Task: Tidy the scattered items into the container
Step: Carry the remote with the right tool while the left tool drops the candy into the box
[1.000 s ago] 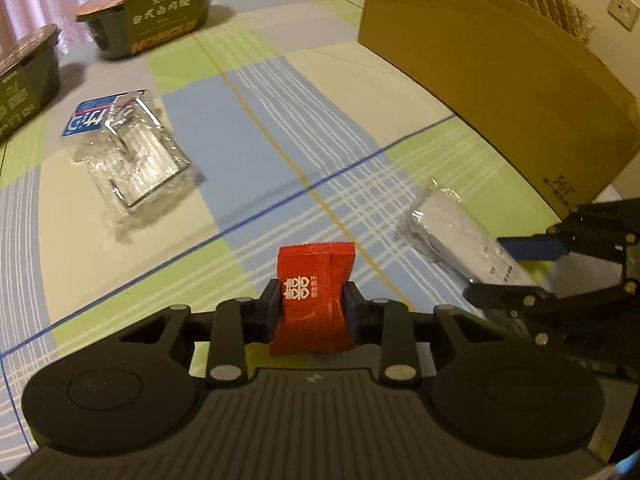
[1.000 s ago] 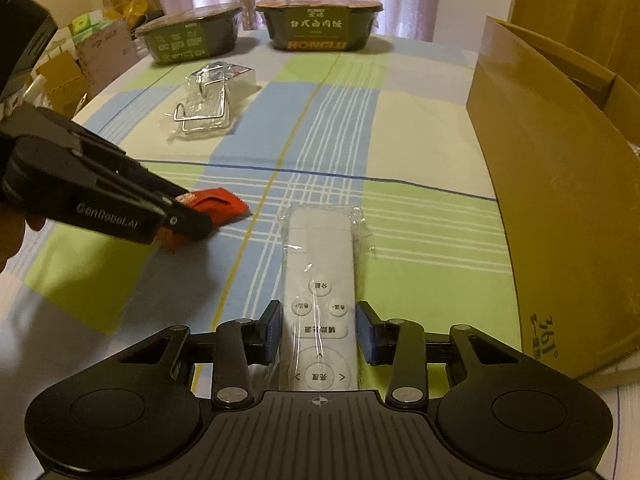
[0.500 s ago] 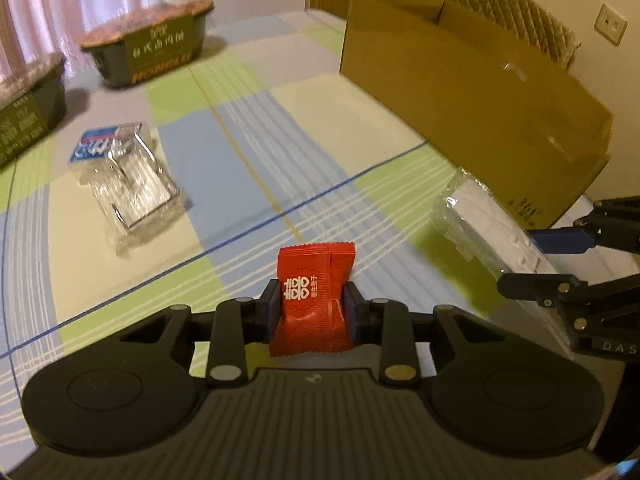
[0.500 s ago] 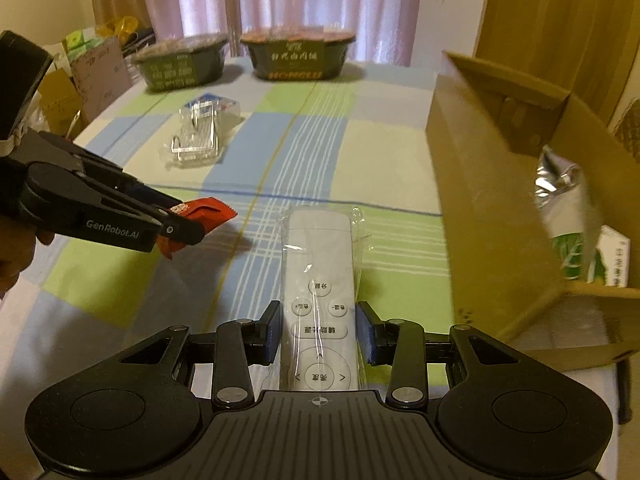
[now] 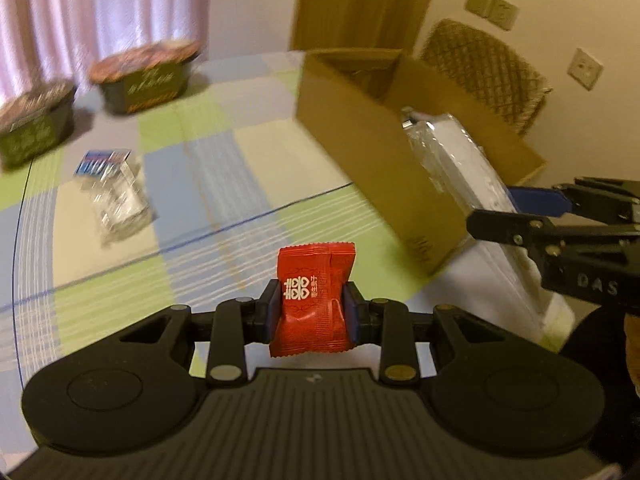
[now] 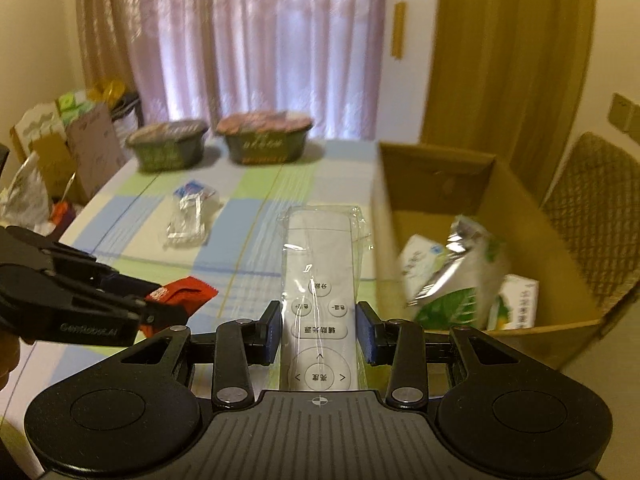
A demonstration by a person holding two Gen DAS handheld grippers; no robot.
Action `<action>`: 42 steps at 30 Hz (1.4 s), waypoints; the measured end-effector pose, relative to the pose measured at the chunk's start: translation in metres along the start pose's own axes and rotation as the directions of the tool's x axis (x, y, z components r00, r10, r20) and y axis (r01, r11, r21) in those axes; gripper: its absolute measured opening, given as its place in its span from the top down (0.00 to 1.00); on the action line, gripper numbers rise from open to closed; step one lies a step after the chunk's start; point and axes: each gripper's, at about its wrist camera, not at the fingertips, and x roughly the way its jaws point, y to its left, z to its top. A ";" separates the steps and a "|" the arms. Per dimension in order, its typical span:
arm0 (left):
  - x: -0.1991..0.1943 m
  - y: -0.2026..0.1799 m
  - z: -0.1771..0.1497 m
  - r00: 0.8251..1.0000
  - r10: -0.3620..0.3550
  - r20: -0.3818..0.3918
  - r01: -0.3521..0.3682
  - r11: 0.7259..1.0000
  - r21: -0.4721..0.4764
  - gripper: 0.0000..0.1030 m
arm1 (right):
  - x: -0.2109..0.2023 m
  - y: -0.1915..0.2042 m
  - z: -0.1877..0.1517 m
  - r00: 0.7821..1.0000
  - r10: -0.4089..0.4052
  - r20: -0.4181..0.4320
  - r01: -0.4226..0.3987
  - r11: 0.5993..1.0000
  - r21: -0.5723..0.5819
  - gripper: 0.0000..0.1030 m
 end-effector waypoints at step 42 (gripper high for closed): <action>0.081 -0.137 0.124 0.997 -0.063 0.053 0.053 0.985 0.167 0.74 | 0.014 -0.178 0.044 0.995 -0.085 0.056 0.078 0.989 0.122 0.60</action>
